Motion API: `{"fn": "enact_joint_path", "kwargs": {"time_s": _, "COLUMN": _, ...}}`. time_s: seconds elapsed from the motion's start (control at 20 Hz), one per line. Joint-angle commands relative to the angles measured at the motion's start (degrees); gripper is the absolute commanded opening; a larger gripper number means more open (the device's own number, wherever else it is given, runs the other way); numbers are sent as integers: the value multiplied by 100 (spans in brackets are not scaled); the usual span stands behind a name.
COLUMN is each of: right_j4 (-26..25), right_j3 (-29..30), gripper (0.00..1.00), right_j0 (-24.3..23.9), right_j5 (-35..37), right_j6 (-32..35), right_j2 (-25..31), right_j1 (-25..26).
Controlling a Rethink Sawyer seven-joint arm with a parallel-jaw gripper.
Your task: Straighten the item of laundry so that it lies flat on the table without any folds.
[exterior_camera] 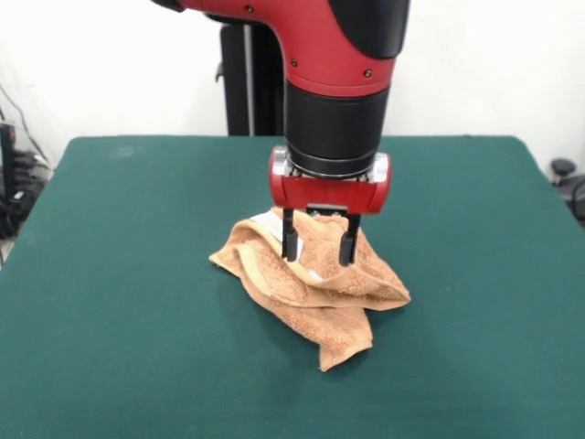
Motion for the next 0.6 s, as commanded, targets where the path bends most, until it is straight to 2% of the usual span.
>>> {"fn": "enact_joint_path", "kwargs": {"time_s": 0.05, "right_j4": -208, "right_j3": 136, "gripper": 100, "right_j0": -3, "right_j5": -319, "right_j6": 417, "right_j2": 641, "right_j1": 548}}
{"fn": "enact_joint_path", "kwargs": {"time_s": 0.6, "right_j4": -187, "right_j3": -181, "gripper": 100, "right_j0": 21, "right_j5": -354, "right_j6": 489, "right_j2": 618, "right_j1": 893}}
